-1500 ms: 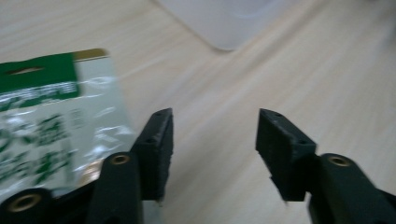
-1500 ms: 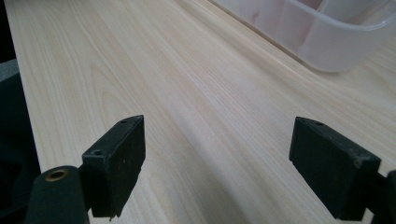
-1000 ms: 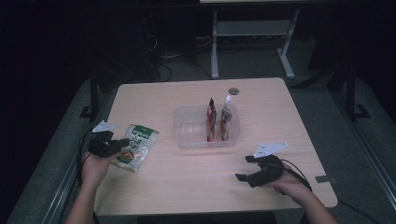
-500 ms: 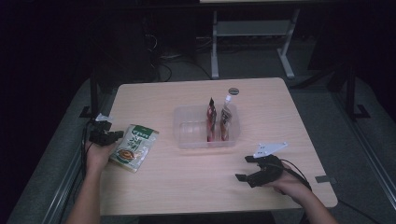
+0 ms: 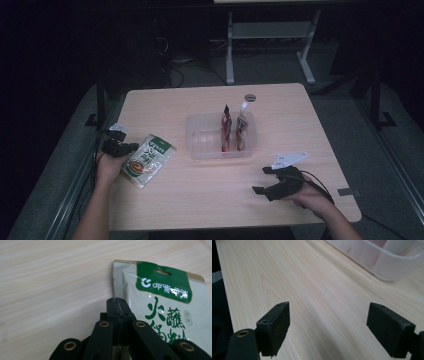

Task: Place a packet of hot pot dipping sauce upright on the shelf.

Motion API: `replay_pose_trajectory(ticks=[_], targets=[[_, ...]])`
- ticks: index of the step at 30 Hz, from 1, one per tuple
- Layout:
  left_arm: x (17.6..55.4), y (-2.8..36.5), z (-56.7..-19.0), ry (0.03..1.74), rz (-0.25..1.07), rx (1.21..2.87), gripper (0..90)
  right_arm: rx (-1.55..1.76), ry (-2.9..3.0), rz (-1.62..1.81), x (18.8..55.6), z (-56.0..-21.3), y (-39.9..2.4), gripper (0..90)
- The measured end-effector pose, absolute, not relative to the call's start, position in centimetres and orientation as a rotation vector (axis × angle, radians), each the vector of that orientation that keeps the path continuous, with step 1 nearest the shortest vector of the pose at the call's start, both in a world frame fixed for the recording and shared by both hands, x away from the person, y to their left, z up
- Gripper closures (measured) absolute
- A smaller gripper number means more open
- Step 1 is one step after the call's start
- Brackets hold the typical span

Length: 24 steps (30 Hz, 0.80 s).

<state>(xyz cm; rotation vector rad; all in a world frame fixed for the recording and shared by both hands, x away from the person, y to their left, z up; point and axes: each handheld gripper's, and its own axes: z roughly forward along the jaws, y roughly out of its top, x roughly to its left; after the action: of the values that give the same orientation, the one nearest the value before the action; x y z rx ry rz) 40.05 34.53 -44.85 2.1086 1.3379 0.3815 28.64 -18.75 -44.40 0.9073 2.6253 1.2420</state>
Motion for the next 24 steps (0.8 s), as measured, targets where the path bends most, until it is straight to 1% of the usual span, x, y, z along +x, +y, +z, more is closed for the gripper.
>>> replay_pose_trajectory(ticks=[11,16,20,24], targets=[[39.2,31.9,-44.7,1.164,0.293,2.240,89.7,0.880,2.628,1.238,28.6,-44.4,-18.8,18.1],[38.6,30.7,-44.3,1.095,0.261,2.283,89.7,0.879,2.632,1.232,28.6,-44.3,-18.7,18.1],[38.1,29.8,-44.2,1.039,0.208,2.305,89.7,0.873,2.633,1.232,28.5,-44.3,-18.6,18.3],[37.9,29.7,-43.9,1.008,0.211,2.321,89.7,0.865,2.633,1.230,28.5,-44.3,-18.6,18.4]])
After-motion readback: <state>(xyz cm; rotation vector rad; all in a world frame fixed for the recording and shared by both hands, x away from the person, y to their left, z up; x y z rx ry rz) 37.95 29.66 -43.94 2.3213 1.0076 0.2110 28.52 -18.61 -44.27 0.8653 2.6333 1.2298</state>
